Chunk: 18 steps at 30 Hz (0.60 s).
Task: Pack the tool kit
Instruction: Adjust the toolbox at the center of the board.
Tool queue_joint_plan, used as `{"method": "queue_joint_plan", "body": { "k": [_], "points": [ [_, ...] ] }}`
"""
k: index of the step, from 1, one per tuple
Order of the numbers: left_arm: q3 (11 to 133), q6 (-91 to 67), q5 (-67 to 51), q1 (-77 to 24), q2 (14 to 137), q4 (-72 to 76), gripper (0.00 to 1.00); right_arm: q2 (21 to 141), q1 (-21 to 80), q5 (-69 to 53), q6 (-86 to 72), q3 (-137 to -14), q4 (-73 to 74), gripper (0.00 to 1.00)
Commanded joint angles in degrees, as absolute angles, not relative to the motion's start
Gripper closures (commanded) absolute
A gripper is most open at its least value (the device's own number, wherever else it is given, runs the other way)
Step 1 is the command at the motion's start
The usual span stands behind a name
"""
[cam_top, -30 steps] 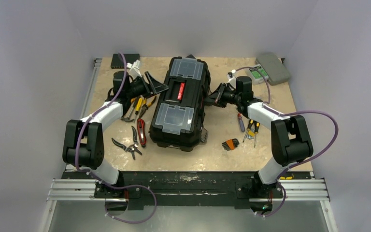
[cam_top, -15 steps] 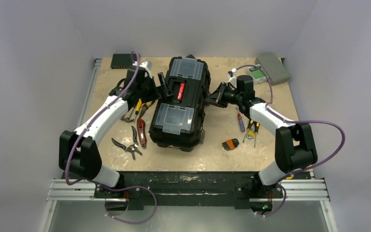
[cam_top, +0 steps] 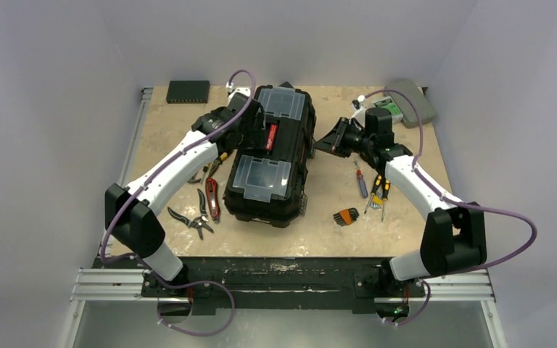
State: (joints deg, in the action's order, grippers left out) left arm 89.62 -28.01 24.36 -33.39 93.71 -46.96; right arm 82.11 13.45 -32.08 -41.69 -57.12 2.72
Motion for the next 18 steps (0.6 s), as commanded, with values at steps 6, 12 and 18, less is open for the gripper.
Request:
{"method": "queue_joint_plan", "body": {
  "k": [6,12,18],
  "points": [
    [78.9,-25.8,-0.2,-25.3,77.6,-40.4,0.0,80.1,22.8,-21.9,-42.0,-72.1,13.3,0.03],
    [67.8,-33.2,-17.9,-16.5,72.4,-29.3,0.0,85.1,29.8,-9.4,-50.1,-82.2,21.1,0.01],
    [52.9,-43.7,-22.7,-10.8,67.4,-14.3,0.01,90.0,36.3,-1.1,-53.8,-91.2,26.7,0.01]
  ]
}}
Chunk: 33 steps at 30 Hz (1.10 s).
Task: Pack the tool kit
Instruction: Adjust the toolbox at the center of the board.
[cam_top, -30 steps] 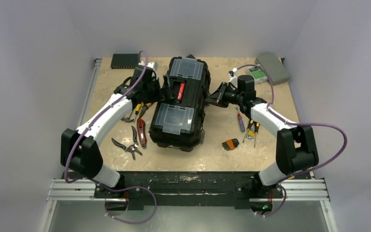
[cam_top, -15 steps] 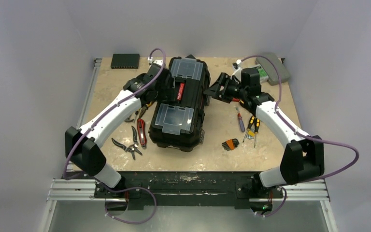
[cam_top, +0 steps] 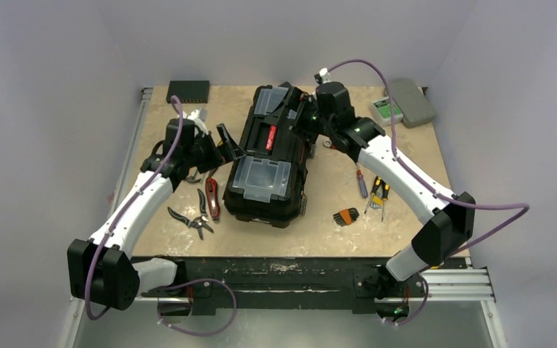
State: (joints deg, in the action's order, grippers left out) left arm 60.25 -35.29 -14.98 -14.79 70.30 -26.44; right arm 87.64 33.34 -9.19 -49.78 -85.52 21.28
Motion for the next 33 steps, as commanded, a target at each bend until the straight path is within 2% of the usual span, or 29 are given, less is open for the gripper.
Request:
{"method": "queue_joint_plan", "body": {
  "k": [1,7,13,18,24,28,33],
  "points": [
    [51.2,-44.7,-23.4,-10.0,66.8,-12.0,0.0,90.8,36.9,-0.9,-53.9,-92.2,26.8,0.01],
    [44.9,-46.1,-25.5,-9.0,63.3,-5.1,0.0,94.9,39.8,-0.9,-54.5,-96.8,25.3,0.01],
    [40.4,-48.4,-36.8,-9.0,63.6,4.5,0.0,102.1,41.9,1.7,-55.7,-105.3,30.8,0.01],
    [36.0,-52.0,-40.6,-10.5,62.3,10.2,0.0,104.0,41.9,4.4,-56.5,-107.7,33.4,0.01],
    [36.1,-52.4,-39.1,-17.2,62.8,10.9,0.0,102.9,41.9,4.9,-56.2,-107.2,33.9,0.01],
    [37.1,-52.8,-40.2,-18.1,62.8,10.7,0.0,102.1,41.9,5.1,-55.2,-106.4,34.2,0.01],
    [42.0,-46.5,-35.9,-16.9,58.9,-3.7,0.0,102.8,41.9,4.2,-53.6,-107.4,36.0,0.01]
  ]
}}
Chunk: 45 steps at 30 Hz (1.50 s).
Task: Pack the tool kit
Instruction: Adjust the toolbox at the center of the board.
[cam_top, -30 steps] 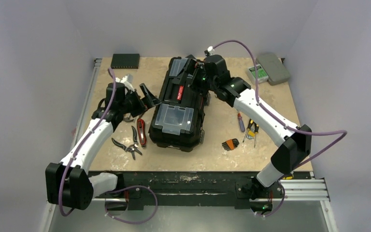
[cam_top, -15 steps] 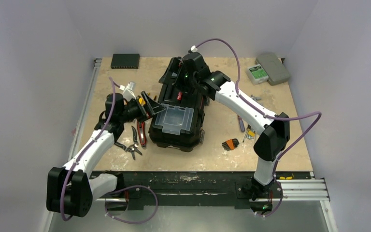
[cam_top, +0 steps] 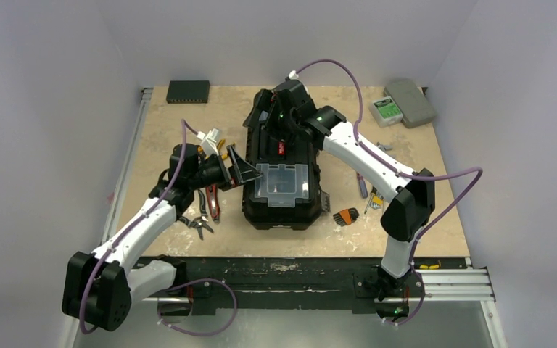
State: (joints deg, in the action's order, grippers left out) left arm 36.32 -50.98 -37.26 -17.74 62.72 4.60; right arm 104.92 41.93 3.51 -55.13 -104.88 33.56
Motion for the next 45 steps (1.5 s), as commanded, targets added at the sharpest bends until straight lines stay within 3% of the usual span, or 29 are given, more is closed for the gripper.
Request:
{"method": "queue_joint_plan", "body": {
  "k": [1,7,12,17,20,23,27,34,45],
  "points": [
    [43.4,-45.0,-34.5,-16.1,57.9,-7.4,0.0,103.3,41.9,4.2,-53.2,-107.9,37.1,0.01],
    [48.2,-40.6,-29.5,-9.6,53.1,-20.0,0.01,107.5,41.9,3.4,-50.8,-111.5,42.2,0.01],
    [50.6,-39.4,-29.2,-9.1,54.3,-22.4,0.01,113.1,41.9,-6.2,-50.1,-114.2,42.1,0.01],
    [51.4,-39.1,-29.2,-8.7,55.2,-22.8,0.02,115.2,41.9,-6.0,-50.0,-114.9,42.3,0.01],
    [51.5,-39.2,-29.2,-8.6,55.3,-22.7,0.02,113.8,40.9,-13.4,-49.3,-110.3,36.0,0.01],
    [51.0,-39.6,-30.2,-8.6,56.2,-21.5,0.03,109.8,38.6,-25.6,-51.5,-99.4,20.0,0.01],
    [50.2,-39.9,-32.2,-8.7,57.4,-19.6,0.04,105.2,35.5,-32.3,-56.4,-87.8,4.3,0.01],
    [51.2,-39.9,-34.2,-9.6,59.1,-18.3,0.09,103.9,32.4,-38.7,-61.4,-82.0,-5.7,0.01],
    [55.7,-42.2,-28.3,-17.4,63.8,-15.1,0.25,102.5,31.7,-40.2,-62.8,-80.6,-8.7,0.01]
  ]
}}
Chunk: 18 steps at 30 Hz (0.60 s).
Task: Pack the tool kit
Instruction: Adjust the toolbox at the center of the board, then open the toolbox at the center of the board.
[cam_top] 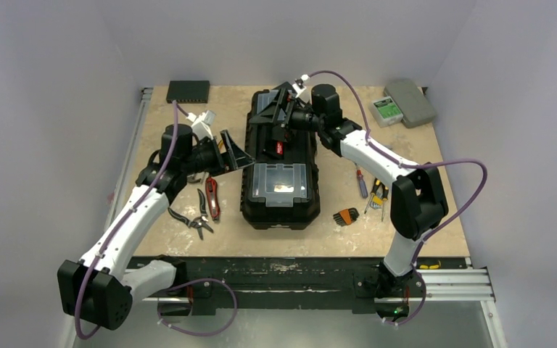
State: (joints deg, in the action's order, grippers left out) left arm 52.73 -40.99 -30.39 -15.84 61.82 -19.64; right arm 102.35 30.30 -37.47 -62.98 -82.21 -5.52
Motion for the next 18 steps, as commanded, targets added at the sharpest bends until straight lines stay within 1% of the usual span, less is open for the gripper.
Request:
{"method": "queue_joint_plan", "body": {
  "k": [1,6,10,15,18],
  "points": [
    [55.9,-42.6,-28.1,-17.9,64.4,-14.2,0.26,102.4,31.7,-40.3,-62.8,-80.7,-8.5,0.01],
    [57.6,-43.2,-25.1,-20.7,66.9,-11.7,0.29,102.1,31.4,-39.8,-63.1,-80.5,-8.4,0.01],
    [58.4,-44.6,-25.0,-21.5,69.3,-9.6,0.33,102.3,31.4,-40.0,-63.2,-80.9,-8.4,0.01],
    [60.3,-44.8,-24.2,-22.3,70.7,-8.8,0.34,102.3,31.4,-39.9,-63.3,-81.0,-8.4,0.01],
    [61.6,-44.6,-24.3,-22.7,71.6,-9.1,0.36,102.4,31.4,-39.9,-63.2,-81.0,-8.3,0.01]
  ]
}}
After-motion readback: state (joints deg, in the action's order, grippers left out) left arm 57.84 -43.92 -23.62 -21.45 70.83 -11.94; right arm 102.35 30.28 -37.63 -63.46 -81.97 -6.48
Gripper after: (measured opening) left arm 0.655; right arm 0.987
